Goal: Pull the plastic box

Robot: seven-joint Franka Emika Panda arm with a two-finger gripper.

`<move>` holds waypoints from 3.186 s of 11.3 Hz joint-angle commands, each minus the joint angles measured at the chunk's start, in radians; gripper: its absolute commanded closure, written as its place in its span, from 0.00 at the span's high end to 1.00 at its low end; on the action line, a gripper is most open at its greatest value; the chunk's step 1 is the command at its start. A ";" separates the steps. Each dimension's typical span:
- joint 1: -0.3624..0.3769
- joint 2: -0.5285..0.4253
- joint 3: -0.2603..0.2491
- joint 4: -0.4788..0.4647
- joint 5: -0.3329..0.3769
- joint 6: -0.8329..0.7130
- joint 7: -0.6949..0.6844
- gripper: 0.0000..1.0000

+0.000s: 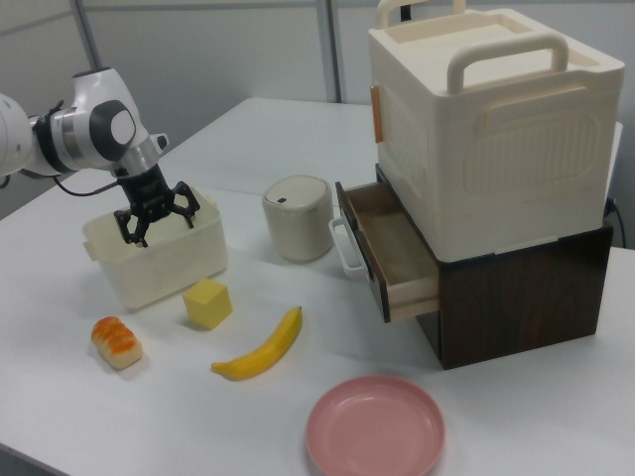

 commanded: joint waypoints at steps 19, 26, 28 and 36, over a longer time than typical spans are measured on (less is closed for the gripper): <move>-0.002 -0.115 -0.050 -0.030 -0.105 -0.166 0.203 1.00; -0.189 -0.325 -0.016 -0.033 0.093 -0.181 0.686 1.00; -0.189 -0.345 -0.027 -0.022 0.100 -0.277 0.839 1.00; -0.100 -0.423 -0.193 -0.007 0.172 -0.416 0.726 1.00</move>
